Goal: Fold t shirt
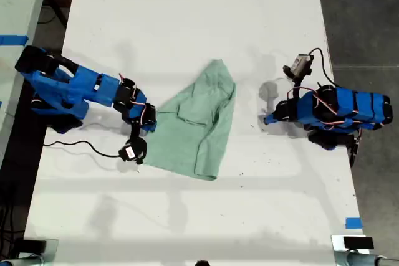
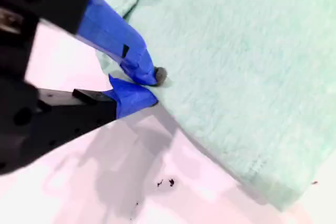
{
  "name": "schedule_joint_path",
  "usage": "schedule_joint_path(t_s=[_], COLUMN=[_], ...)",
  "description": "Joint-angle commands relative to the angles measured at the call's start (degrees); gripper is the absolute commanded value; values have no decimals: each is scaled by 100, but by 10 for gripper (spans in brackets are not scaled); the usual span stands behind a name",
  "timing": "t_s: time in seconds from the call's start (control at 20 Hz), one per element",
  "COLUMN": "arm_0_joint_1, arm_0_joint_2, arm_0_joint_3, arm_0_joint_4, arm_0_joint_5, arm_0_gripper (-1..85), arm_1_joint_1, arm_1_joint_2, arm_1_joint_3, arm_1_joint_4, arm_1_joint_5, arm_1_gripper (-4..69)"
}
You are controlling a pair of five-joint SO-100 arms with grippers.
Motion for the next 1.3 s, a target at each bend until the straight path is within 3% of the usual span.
schedule_joint_path(t_s=[0.0,0.4,0.8,0.9,1.05,1.2,1.25], arm_0_joint_1=[-53,-35,220,264,220,79,44], arm_0_joint_2=[316,-2979,-3489,-3560,-3604,-3094,-2786], arm_0_joint_3=[-1151,-5941,-6082,-6082,-6073,-6064,-6038], arm_0_joint_4=[624,1547,-88,-343,-281,132,308], arm_0_joint_5=[79,958,1362,1494,1503,1723,1863], arm_0_gripper=[-1,-1,-1,53,178,153,62], arm_1_joint_1=[-44,-9,9,9,9,9,9], arm_1_joint_2=[79,79,79,79,79,79,79], arm_1_joint_3=[158,185,193,193,193,193,193], arm_1_joint_4=[-9,-18,-35,-35,-35,-35,-35], arm_1_joint_5=[26,62,53,53,53,53,53], arm_1_gripper=[-19,-19,-19,-19,-19,-19,-19])
